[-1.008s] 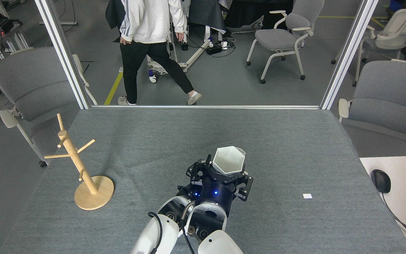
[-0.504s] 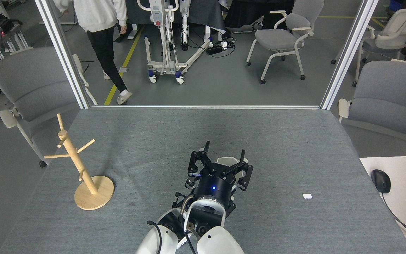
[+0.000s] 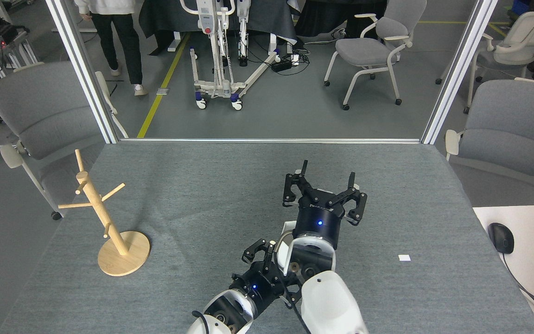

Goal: Hang cup on storage rack
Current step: 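Open the right gripper and withdraw it from the cup, then carry the cup with the left gripper toward the wooden stand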

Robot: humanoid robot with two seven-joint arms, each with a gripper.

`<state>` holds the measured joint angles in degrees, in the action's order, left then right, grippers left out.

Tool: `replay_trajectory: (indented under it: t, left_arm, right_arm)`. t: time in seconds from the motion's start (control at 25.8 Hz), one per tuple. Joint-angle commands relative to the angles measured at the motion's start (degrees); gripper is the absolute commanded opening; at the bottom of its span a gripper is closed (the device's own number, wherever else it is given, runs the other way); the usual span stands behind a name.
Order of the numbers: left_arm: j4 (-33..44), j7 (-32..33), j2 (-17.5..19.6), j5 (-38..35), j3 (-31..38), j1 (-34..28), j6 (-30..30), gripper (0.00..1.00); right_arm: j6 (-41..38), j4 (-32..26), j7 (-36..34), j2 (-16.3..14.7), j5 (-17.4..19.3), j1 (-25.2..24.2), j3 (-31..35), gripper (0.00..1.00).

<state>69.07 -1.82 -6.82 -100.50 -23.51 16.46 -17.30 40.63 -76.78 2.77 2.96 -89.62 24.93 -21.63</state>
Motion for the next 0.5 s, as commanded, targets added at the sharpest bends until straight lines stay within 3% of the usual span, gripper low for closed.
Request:
replay_trajectory:
  t: [0.0, 0.08, 0.23, 0.47]
  left_arm:
    - [7.22, 0.33, 1.64, -0.04, 0.04, -5.91, 0.08, 0.0]
    - [12.41, 0.33, 5.06, -0.04, 0.21, -10.48, 0.08, 0.0]
    - [20.49, -0.28, 9.9, 0.13, 2.76, -19.1, 0.61, 0.0]
    - [24.63, -0.64, 10.69, 0.13, 18.06, -29.56, 1.75, 0.0]
  right_arm:
    - [-18.92, 0.58, -1.98, -6.48, 4.19, 0.04, 12.23, 0.99]
    - [-28.58, 1.99, -6.99, -9.9, 5.07, -0.75, 18.99, 0.99]
    - [-41.15, 4.19, -13.76, -11.93, 4.98, -6.2, 26.91, 0.99]
    - [-43.96, 3.92, -14.02, -14.39, 4.89, -14.64, 28.58, 0.99]
